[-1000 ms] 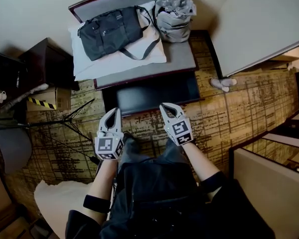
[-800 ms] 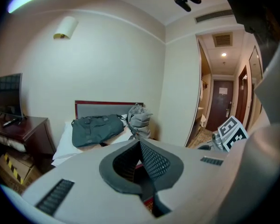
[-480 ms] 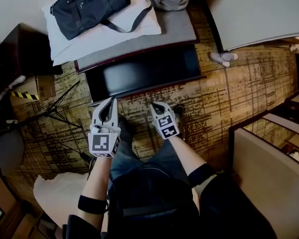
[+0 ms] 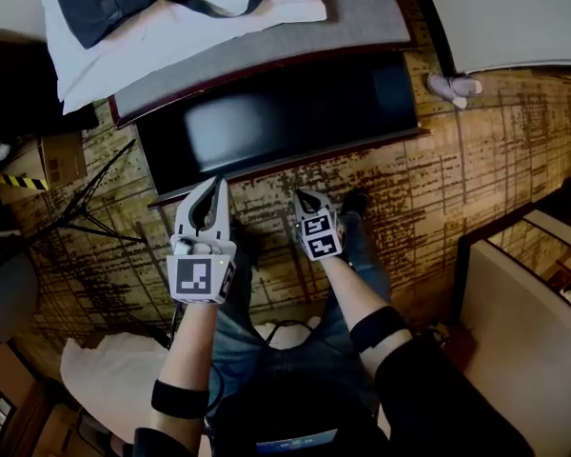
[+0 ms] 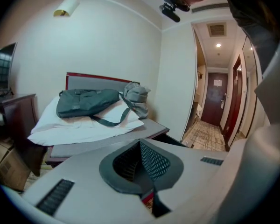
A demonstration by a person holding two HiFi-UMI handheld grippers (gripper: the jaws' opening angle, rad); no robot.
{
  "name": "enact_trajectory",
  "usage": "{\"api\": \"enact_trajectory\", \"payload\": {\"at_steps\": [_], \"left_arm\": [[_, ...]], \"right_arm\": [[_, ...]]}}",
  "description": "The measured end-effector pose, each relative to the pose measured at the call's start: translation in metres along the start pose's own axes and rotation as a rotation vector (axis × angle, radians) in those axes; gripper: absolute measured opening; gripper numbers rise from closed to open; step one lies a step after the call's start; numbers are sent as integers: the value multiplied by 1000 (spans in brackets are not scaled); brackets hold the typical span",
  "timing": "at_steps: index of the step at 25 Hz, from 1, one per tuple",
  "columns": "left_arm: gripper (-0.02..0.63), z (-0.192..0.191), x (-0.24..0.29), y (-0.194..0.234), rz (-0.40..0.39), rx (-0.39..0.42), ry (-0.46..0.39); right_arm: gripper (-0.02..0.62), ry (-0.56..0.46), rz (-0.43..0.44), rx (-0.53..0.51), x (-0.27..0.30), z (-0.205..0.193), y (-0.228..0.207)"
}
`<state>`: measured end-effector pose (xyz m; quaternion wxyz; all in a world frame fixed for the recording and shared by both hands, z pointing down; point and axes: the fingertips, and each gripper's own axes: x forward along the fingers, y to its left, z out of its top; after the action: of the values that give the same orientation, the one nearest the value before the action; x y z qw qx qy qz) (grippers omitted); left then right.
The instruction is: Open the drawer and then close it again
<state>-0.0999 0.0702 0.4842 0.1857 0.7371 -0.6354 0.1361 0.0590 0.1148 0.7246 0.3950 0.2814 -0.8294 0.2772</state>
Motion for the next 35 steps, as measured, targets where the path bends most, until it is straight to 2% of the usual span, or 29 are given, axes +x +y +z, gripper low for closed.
{"api": "enact_trajectory", "payload": {"at_steps": [4, 10, 14, 20, 27, 32, 35], "left_arm": [[2, -46, 19, 6, 5, 16, 4], [2, -84, 45, -3, 2, -40, 23], [2, -108, 53, -1, 0, 0, 47], [2, -110, 60, -4, -6, -17, 55], [2, -117, 54, 6, 7, -27, 67], [2, -120, 52, 11, 19, -74, 68], [2, -127, 50, 17, 34, -64, 69]], "right_arm": [[0, -50, -22, 29, 40, -18, -16], [0, -134, -40, 80, 82, -28, -40], [0, -163, -69, 98, 96, -25, -51], [0, -216, -95, 99, 102, -16, -59], [0, -245, -135, 170, 108, -13, -65], [0, -264, -124, 160, 119, 17, -69], [0, -270, -131, 159, 128, 36, -75]]}}
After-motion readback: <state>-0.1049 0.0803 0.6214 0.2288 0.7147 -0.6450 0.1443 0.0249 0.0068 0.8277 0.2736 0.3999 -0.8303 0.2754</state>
